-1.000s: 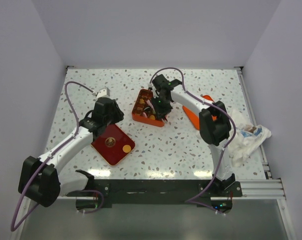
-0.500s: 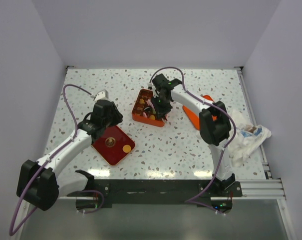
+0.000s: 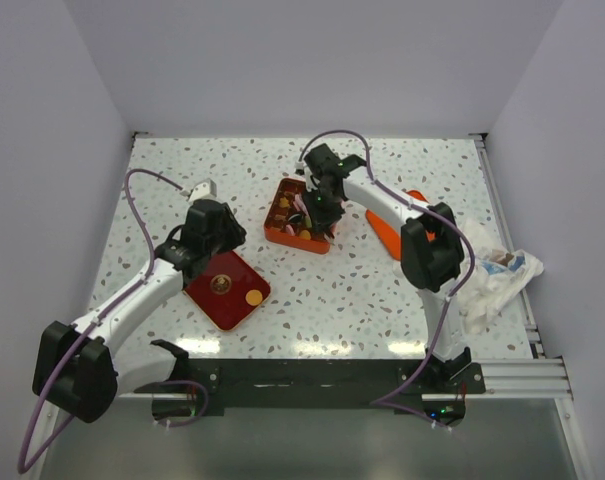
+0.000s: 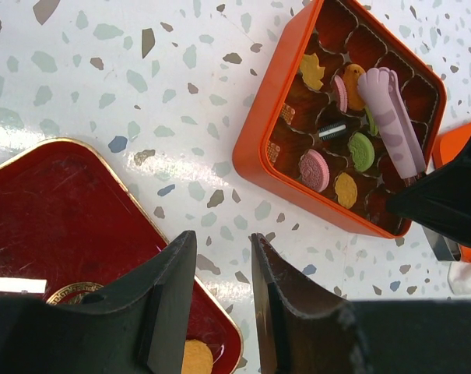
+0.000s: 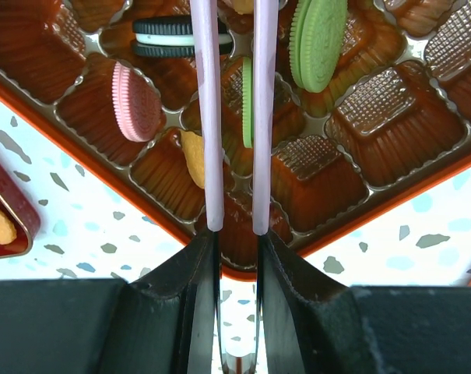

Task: Pack the cookies
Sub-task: Pick up the fake cookies from the packing box.

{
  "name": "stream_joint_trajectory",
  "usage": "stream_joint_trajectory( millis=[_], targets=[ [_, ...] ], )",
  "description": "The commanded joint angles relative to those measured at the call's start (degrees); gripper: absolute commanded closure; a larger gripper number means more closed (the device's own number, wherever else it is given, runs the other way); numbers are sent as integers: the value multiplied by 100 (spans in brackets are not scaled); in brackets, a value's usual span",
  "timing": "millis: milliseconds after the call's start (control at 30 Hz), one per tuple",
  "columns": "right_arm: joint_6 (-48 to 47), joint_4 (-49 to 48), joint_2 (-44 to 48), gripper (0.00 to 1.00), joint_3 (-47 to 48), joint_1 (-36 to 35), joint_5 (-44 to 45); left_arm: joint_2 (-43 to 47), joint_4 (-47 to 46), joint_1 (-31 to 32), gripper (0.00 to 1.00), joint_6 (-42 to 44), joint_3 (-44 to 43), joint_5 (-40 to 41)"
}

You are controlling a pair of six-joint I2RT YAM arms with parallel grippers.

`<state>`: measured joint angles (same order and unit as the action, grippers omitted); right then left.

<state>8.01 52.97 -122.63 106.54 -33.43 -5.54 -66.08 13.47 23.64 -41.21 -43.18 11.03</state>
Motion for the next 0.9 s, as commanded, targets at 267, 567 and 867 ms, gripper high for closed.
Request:
stream_joint_trajectory(
  millis=[267, 567, 867],
  targets=[
    [-159, -94, 811, 100, 244, -14, -88, 148, -55, -35, 60, -54, 29, 128],
    [-344, -85, 697, 100, 446, 170, -298, 166, -29, -26, 60, -54, 20, 119],
    [-722, 29, 275, 100, 789, 451, -641, 184, 15, -35, 60, -45, 20, 128]
  ],
)
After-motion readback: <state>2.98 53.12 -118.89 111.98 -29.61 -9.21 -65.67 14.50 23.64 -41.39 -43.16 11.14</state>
